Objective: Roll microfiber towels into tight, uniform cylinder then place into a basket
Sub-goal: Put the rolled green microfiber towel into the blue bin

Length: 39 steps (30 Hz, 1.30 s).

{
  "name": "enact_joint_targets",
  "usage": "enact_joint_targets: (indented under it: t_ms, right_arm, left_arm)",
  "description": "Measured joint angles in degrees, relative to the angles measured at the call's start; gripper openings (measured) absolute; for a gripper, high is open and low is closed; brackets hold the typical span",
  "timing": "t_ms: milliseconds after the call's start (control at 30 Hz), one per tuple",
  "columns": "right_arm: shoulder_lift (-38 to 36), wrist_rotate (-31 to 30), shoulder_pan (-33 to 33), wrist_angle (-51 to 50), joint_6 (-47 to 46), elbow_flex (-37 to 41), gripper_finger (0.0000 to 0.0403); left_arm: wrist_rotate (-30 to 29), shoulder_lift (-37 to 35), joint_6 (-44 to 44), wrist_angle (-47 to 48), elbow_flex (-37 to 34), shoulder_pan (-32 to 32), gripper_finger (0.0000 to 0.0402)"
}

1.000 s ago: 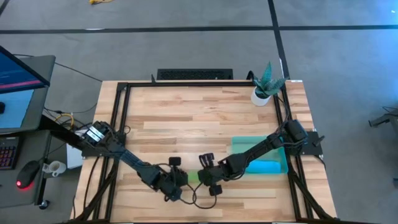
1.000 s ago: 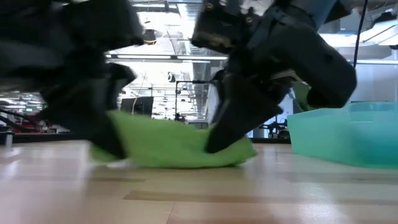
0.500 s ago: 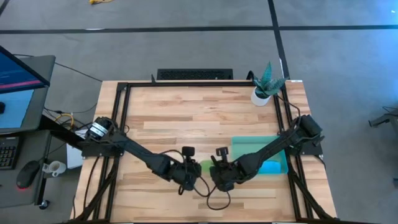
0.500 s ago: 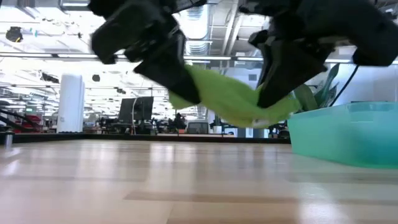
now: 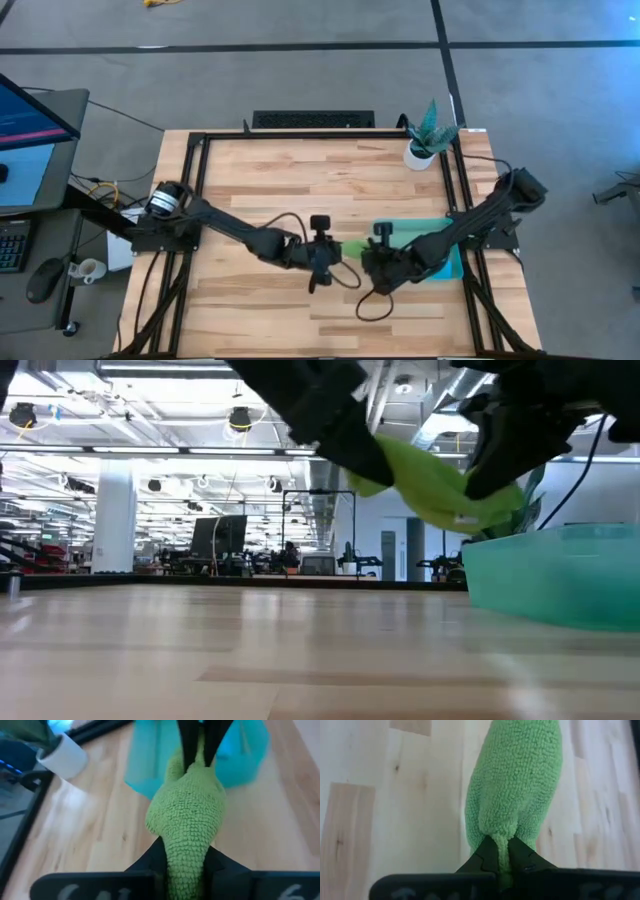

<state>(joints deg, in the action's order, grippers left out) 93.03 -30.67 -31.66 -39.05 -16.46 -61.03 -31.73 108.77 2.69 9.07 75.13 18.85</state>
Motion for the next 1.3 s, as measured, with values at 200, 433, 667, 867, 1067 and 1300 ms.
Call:
enact_joint_targets:
  t_ms: [200,433,667,867,1067,1300]
  right_arm:
    - [-7.3,-1.2,0.1,-1.4,-0.7,5.1,0.0021]
    - [-12.0,-2.8,2.4,-3.7,-2.4,9.3,0.0021]
    - [-16.2,-2.6,2.0,-8.2,-4.7,11.2,0.0021]
    - [-19.6,-2.1,1.6,-19.0,-10.5,11.5,0.0021]
    - [-24.6,0.7,-1.4,-23.4,-14.8,13.9,0.0021]
    - [-27.8,2.3,-4.7,-25.6,-22.2,17.3,0.0021]
  left_arm:
    - [4.6,1.0,3.9,-6.8,0.1,-4.5,0.0027]
    - [8.8,2.5,7.6,-13.5,0.2,-8.6,0.0027]
    - [12.2,6.2,10.5,-12.3,6.1,-12.1,0.0027]
    - [13.6,12.9,13.7,-12.3,16.0,-13.5,0.0028]
    - [16.1,17.7,14.5,-7.0,21.9,-13.9,0.0028]
    - [17.5,26.1,15.9,-2.3,32.5,-13.9,0.0028]
